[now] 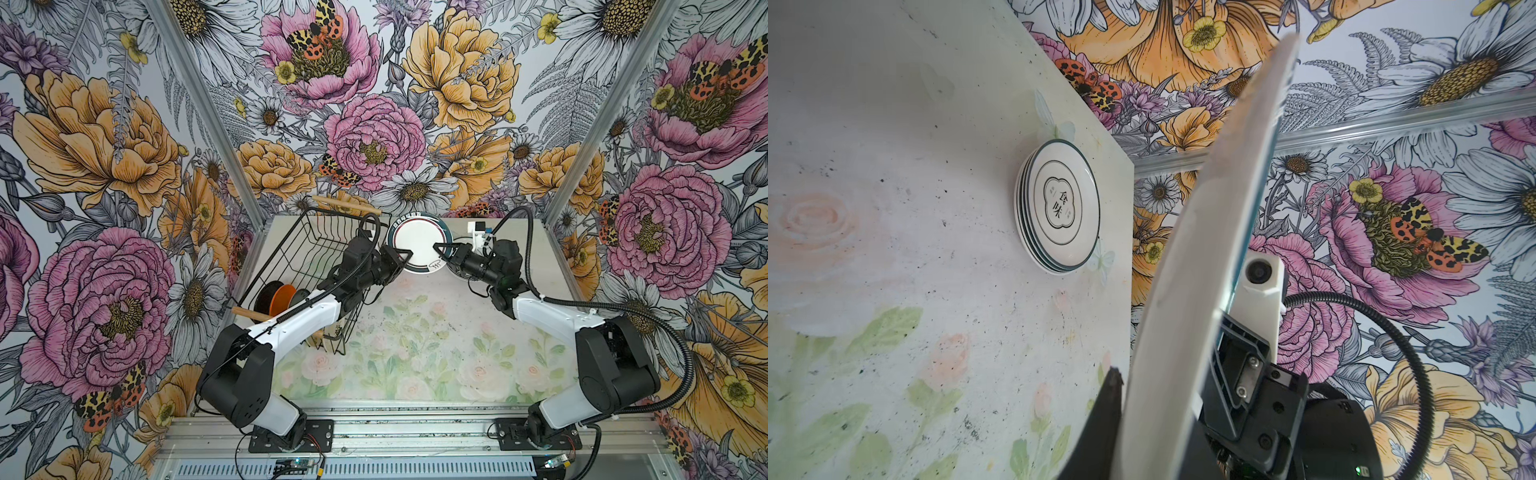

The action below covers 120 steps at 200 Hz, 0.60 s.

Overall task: Unload the plates from the dish rack
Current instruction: 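Grasp the green-rimmed plate rim with the right gripper while the left holds it, then carry the green-rimmed plate toward the plate stack with the right gripper while the left returns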

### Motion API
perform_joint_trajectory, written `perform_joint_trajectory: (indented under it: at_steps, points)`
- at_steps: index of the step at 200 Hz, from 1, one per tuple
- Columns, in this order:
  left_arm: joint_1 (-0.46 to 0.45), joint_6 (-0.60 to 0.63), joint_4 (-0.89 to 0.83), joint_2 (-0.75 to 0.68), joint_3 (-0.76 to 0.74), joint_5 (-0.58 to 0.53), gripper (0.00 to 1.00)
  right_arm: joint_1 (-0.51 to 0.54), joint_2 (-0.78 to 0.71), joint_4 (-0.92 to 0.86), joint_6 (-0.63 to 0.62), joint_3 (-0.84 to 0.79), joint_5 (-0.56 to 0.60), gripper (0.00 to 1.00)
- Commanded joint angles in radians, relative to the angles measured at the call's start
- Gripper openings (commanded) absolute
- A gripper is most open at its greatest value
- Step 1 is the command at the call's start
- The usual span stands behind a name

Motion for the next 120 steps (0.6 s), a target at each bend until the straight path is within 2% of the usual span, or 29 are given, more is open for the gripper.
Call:
perform_joint_trajectory:
  at_steps: [1,20,44,81,120]
  points:
    - [-0.017,0.025,0.055,0.004,0.044,0.052,0.31,0.014,-0.026,0.010,-0.065,0.005,-0.016,0.03]
    - [-0.023,0.051,0.056,-0.014,0.044,0.046,0.49,0.010,-0.029,-0.002,-0.071,0.014,-0.015,0.00]
    - [-0.029,0.092,0.038,-0.051,0.039,0.040,0.62,-0.002,-0.026,-0.034,-0.097,0.045,-0.022,0.00]
    - [-0.029,0.192,-0.086,-0.131,0.036,0.033,0.71,-0.041,-0.006,-0.126,-0.165,0.161,-0.059,0.00]
    - [-0.009,0.374,-0.389,-0.253,0.071,-0.052,0.76,-0.085,-0.001,-0.345,-0.403,0.366,-0.067,0.00]
